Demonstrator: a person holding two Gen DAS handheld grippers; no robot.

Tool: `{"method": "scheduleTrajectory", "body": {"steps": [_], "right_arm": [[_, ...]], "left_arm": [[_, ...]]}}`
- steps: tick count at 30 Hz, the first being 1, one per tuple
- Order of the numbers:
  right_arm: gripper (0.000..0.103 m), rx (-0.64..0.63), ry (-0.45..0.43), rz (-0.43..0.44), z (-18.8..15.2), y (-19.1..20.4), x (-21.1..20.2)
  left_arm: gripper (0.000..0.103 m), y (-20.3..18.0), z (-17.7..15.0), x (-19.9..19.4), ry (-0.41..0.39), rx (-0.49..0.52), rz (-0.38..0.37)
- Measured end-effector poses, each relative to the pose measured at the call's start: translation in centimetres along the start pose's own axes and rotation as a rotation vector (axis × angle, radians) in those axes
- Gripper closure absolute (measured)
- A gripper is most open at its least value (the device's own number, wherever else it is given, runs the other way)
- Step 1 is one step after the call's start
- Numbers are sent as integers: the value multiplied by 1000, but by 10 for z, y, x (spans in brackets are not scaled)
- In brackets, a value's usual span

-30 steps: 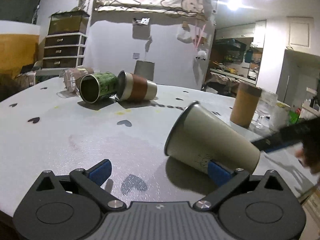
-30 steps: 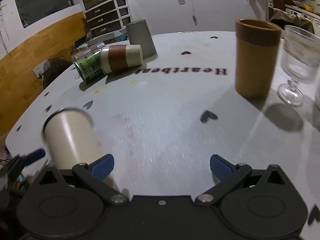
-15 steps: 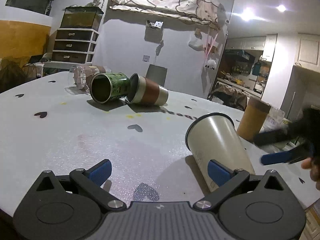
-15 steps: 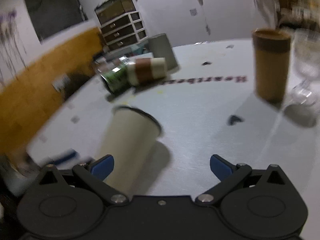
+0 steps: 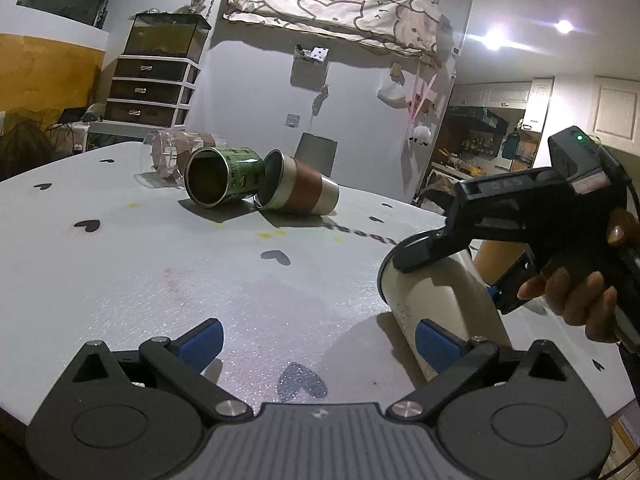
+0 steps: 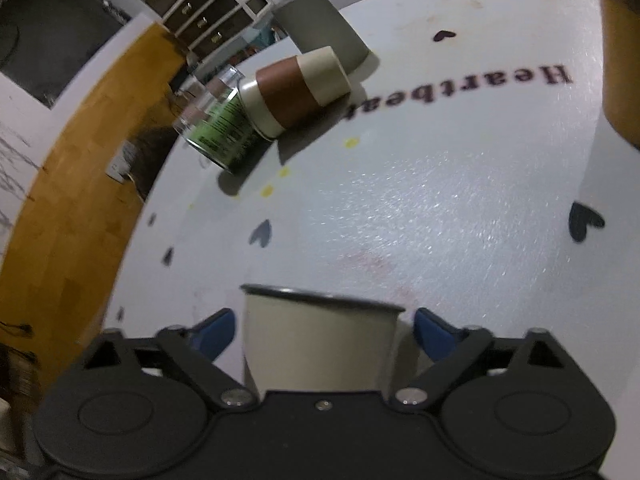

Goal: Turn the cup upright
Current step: 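Grasp the cream cup with the right tool and release it from the left tool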

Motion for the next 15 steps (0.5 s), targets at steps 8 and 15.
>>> {"method": "scheduleTrajectory", "body": {"steps": [8, 15], "right_arm": [[19, -151, -90, -9, 6, 8, -33], [41, -294, -347, -137, 39, 2, -74]], "left_arm": [[2, -1, 3, -3, -12, 4, 2], [2, -6, 1, -2, -6, 19, -7]]}}
Point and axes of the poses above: each gripper's, at about its wrist camera, not at the fingertips, and x roughly the way its jaws point, y to its left, z to its top, the point moved 5 cm from there along x, roughly the way its jaws point, and after that the axes turned 2 degrees about -y, right-handed, at the moved point
